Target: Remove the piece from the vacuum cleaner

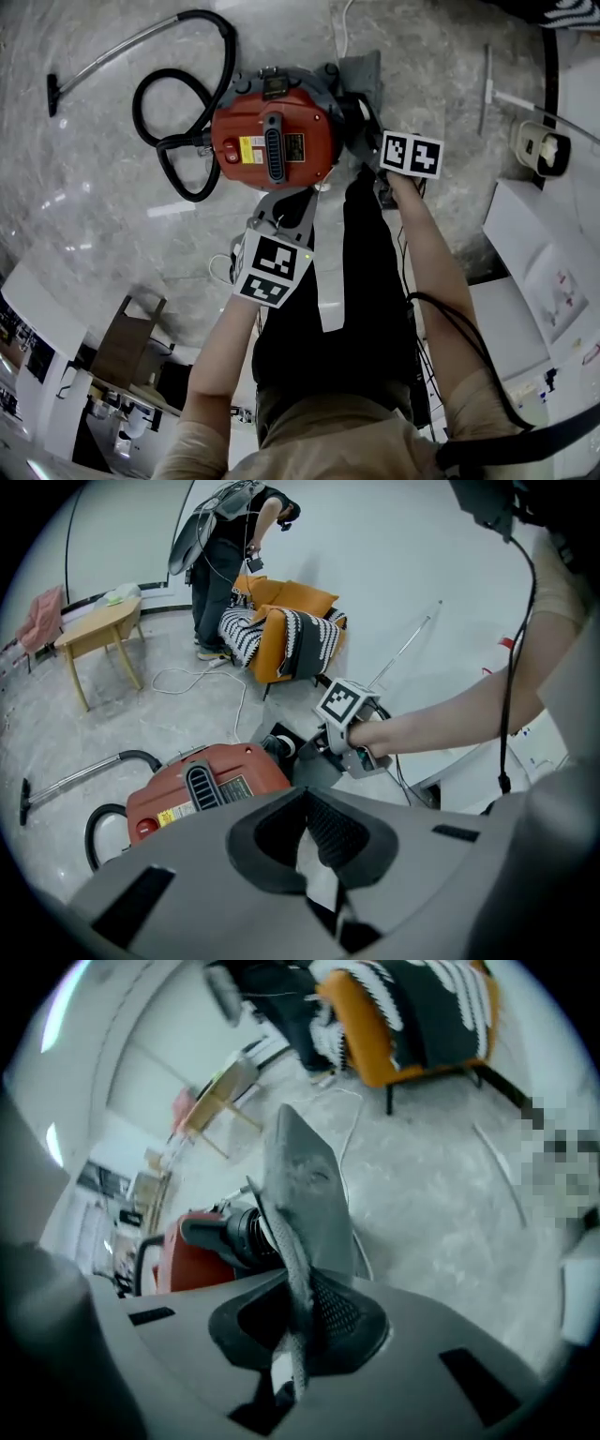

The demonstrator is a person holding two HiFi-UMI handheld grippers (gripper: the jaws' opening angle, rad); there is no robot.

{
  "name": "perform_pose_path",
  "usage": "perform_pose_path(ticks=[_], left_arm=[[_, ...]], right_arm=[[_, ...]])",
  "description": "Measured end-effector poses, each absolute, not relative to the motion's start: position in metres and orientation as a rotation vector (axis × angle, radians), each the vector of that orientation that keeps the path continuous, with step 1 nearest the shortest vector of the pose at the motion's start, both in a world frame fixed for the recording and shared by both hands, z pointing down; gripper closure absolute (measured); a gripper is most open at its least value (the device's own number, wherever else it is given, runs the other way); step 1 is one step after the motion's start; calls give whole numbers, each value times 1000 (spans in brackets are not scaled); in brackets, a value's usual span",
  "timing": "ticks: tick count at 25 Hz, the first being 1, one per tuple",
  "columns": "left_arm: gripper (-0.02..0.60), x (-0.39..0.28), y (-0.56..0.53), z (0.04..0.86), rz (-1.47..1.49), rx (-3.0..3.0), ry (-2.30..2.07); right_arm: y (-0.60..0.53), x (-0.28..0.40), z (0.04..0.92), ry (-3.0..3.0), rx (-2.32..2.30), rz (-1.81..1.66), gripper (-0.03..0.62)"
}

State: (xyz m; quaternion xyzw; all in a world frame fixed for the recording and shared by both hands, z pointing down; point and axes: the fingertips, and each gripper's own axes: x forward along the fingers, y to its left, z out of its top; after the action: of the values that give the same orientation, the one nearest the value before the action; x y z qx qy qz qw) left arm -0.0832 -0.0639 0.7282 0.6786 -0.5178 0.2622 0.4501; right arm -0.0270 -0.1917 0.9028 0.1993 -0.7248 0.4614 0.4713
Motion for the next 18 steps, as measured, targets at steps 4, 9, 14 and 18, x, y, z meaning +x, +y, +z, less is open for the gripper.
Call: perform_pose_path(ticks=[4, 9, 14, 18], left_arm=[[578, -74, -63, 729, 637, 1686, -1258], [578, -69, -60, 734, 603, 1665, -1232], [578, -66, -62, 735, 601, 1664, -1224], [578, -63, -66, 733, 600, 1672, -1213]], right_arm=[[-192, -28, 902, -1689, 494, 1313, 572], [-185, -31, 897, -1698, 355, 1005, 572], [-187, -33, 901, -1696, 258, 651, 572], [-192, -33, 906, -1700, 294, 795, 571]])
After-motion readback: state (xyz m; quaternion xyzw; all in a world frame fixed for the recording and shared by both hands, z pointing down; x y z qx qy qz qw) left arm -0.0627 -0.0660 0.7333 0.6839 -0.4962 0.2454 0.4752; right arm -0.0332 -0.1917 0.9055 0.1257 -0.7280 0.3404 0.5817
